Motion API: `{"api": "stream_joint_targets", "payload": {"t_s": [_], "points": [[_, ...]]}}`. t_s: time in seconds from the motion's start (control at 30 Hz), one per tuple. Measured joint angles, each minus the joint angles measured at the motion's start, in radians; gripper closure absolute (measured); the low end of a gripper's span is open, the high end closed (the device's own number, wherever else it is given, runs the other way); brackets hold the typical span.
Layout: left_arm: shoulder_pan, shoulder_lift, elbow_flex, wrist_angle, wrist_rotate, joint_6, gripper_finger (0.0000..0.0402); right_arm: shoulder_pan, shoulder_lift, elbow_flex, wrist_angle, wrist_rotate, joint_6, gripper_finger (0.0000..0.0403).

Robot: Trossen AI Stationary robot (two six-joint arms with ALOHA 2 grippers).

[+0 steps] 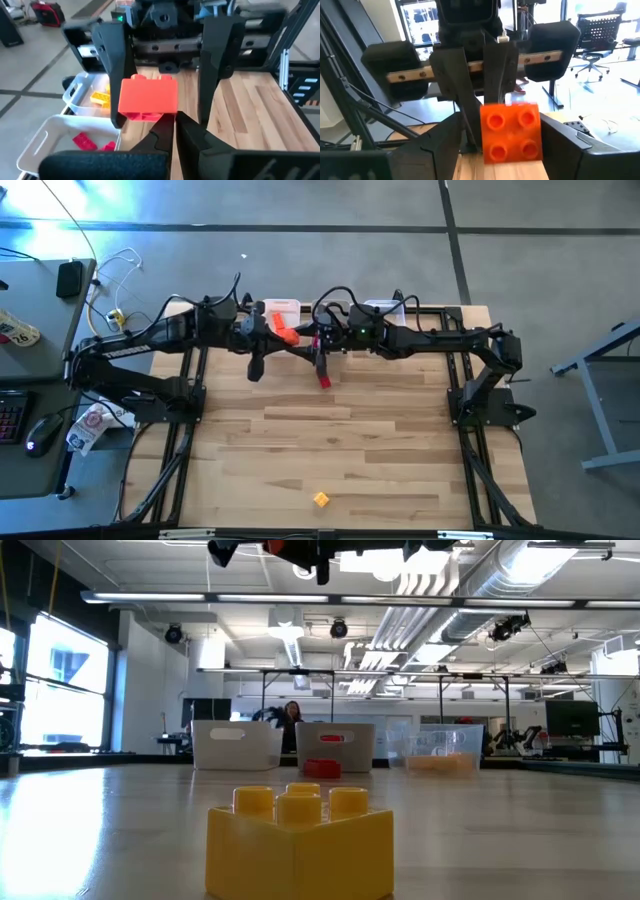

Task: Sort & place blocks by color
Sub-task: Put the orange game piece into the white bin

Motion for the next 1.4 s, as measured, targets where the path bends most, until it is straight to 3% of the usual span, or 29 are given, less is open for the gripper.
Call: {"api": "stream_joint_targets", "payload": {"t_s": [0.47,0.87,1.27,1.4], "points": [[-0.001,0.035,0.000,-0.023,0.008,0.001,0.0401,-0.002,-0.002,0.000,-0.052,-0.014,-0.002,0.0286],[0.000,0.036,0.000,-0.040,0.000,-0.026,0.0396,-0.002,0.000,0.000,-0.049,0.010,0.000,0.0286],[-0.001,0.035,0.002,-0.068,-0.003,-0.086,0.0300,-0.008,-0.031,0.000,-0.060,0.002,0.018,0.0286],[0.003,0.030,0.002,-0.076,-0.005,-0.073,0.0269,-0.011,-0.057,0.002,-0.043,-0.057,0.026,0.0286]]}}
